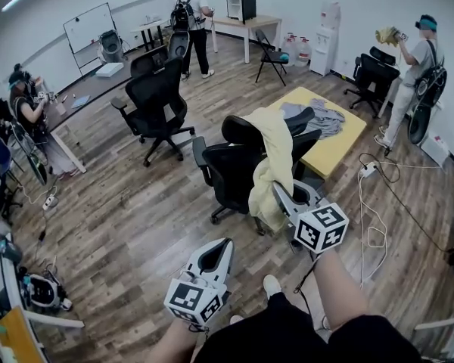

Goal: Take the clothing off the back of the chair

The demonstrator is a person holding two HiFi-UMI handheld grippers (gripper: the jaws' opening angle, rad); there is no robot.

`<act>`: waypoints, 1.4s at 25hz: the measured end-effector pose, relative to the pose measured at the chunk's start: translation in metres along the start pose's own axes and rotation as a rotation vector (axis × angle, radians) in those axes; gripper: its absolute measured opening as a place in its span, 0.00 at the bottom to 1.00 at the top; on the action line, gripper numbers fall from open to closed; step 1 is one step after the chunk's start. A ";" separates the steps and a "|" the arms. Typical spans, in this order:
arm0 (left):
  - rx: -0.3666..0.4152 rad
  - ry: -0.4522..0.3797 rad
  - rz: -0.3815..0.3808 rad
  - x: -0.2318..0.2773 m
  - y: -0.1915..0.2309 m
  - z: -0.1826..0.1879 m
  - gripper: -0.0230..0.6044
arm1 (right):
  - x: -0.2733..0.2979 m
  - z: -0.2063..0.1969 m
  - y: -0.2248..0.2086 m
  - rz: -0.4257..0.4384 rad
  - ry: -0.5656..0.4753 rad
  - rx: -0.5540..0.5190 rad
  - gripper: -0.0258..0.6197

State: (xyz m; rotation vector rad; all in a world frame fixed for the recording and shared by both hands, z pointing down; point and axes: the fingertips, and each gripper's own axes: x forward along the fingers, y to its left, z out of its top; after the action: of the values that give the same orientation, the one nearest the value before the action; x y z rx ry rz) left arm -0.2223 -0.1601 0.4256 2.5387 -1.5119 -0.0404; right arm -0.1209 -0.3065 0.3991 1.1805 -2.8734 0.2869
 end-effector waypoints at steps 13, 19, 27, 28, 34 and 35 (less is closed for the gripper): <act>-0.004 0.049 -0.113 -0.031 -0.047 -0.027 0.06 | -0.086 -0.034 0.041 -0.033 0.004 0.020 0.15; 0.001 0.048 -0.134 -0.018 -0.073 -0.026 0.06 | -0.119 -0.038 0.038 -0.023 0.019 -0.008 0.15; -0.002 0.058 -0.125 0.007 -0.131 -0.035 0.06 | -0.184 -0.058 0.023 0.034 0.066 -0.025 0.15; -0.002 0.060 -0.125 0.009 -0.141 -0.037 0.06 | -0.193 -0.060 0.021 0.040 0.070 -0.022 0.15; 0.002 0.065 -0.134 0.015 -0.204 -0.046 0.06 | -0.249 -0.070 0.014 0.087 0.078 -0.019 0.15; 0.002 0.065 -0.135 0.017 -0.213 -0.048 0.06 | -0.257 -0.071 0.013 0.096 0.078 -0.027 0.15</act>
State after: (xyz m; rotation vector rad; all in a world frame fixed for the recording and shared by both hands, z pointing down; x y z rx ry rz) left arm -0.0237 -0.0690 0.4366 2.6129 -1.3165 0.0242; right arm 0.0498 -0.1057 0.4432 1.0058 -2.8616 0.2892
